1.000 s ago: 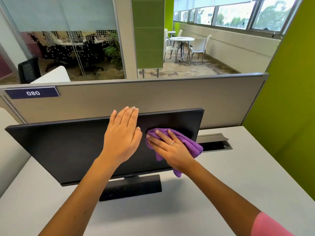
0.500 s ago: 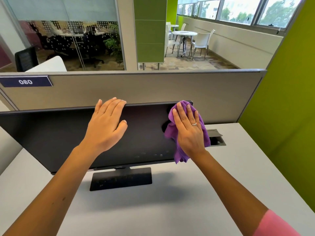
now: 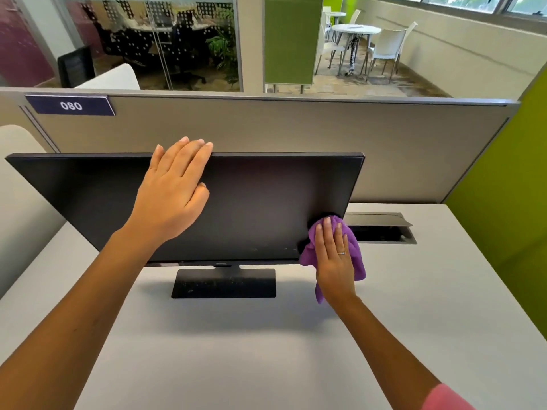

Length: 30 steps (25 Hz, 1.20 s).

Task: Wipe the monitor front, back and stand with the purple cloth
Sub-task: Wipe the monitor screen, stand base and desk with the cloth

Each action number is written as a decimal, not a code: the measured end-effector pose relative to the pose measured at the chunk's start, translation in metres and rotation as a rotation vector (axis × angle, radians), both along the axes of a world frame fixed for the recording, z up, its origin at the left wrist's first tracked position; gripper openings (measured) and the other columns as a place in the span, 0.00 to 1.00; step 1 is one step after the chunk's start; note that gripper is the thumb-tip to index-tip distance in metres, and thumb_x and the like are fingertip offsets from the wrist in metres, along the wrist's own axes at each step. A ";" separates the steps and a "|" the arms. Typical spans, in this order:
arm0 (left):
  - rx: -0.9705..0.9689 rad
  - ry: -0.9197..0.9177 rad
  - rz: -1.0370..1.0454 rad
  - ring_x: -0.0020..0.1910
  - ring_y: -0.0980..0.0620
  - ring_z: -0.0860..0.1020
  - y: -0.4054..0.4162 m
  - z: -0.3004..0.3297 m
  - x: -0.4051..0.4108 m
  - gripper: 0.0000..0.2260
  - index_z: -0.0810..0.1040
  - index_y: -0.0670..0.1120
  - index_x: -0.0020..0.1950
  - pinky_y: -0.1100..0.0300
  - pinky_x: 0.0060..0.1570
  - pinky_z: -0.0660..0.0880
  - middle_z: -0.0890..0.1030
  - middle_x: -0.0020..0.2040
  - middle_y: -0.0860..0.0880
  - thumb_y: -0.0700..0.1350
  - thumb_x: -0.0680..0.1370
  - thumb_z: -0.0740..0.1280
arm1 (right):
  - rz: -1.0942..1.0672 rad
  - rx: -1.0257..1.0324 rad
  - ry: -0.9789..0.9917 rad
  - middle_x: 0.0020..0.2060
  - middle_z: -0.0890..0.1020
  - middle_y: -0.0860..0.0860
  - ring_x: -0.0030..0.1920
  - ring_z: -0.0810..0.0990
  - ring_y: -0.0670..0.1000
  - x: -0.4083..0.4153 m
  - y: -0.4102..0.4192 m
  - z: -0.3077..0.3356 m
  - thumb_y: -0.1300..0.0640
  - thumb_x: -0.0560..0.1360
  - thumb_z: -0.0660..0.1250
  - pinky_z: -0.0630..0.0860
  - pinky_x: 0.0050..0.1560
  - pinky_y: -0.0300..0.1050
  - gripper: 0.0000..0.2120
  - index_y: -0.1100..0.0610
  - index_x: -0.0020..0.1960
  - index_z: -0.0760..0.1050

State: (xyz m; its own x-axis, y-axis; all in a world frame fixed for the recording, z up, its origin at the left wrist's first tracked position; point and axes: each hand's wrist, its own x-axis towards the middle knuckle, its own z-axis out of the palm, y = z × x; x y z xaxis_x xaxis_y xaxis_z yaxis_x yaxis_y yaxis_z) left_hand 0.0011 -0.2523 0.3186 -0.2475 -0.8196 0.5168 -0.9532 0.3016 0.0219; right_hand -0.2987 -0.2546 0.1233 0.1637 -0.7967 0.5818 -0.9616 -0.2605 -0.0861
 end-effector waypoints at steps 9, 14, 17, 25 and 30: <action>-0.008 0.032 0.034 0.76 0.49 0.53 -0.002 -0.005 -0.003 0.27 0.59 0.46 0.76 0.48 0.74 0.40 0.61 0.75 0.48 0.45 0.75 0.54 | -0.060 0.321 -1.011 0.59 0.75 0.45 0.58 0.76 0.54 0.020 0.021 -0.038 0.44 0.75 0.61 0.79 0.51 0.45 0.19 0.41 0.65 0.66; -0.013 0.036 0.035 0.76 0.48 0.53 -0.004 -0.007 -0.007 0.27 0.59 0.46 0.76 0.47 0.74 0.40 0.61 0.75 0.48 0.45 0.75 0.54 | -0.181 0.287 -1.434 0.50 0.78 0.47 0.50 0.78 0.51 0.037 0.015 -0.021 0.51 0.79 0.60 0.77 0.43 0.38 0.08 0.46 0.58 0.70; -0.014 0.042 0.033 0.76 0.48 0.53 -0.004 -0.005 -0.006 0.27 0.59 0.46 0.75 0.48 0.74 0.39 0.61 0.75 0.48 0.45 0.75 0.54 | -0.328 0.175 -1.386 0.44 0.77 0.46 0.44 0.76 0.47 0.051 0.010 -0.008 0.53 0.81 0.56 0.74 0.39 0.33 0.05 0.50 0.53 0.71; -0.023 0.078 0.024 0.76 0.49 0.53 -0.004 -0.006 -0.010 0.27 0.62 0.46 0.74 0.47 0.74 0.39 0.62 0.75 0.48 0.44 0.74 0.54 | -0.170 0.395 -1.394 0.40 0.76 0.45 0.41 0.77 0.47 0.072 0.009 -0.016 0.55 0.81 0.58 0.75 0.40 0.32 0.03 0.51 0.53 0.70; -0.020 0.089 0.021 0.76 0.50 0.53 -0.003 -0.005 -0.009 0.27 0.62 0.46 0.74 0.48 0.74 0.39 0.63 0.74 0.48 0.44 0.74 0.54 | -0.220 0.344 -1.431 0.39 0.72 0.43 0.41 0.76 0.43 0.047 0.004 -0.013 0.60 0.81 0.58 0.72 0.37 0.27 0.04 0.57 0.54 0.70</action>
State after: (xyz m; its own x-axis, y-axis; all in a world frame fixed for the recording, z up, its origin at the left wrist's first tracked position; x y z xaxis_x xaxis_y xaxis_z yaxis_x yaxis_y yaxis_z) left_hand -0.0081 -0.2551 0.3133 -0.1830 -0.8133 0.5523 -0.9538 0.2832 0.1009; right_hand -0.2514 -0.2502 0.1098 -0.5090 -0.8574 -0.0760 -0.0263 0.1038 -0.9942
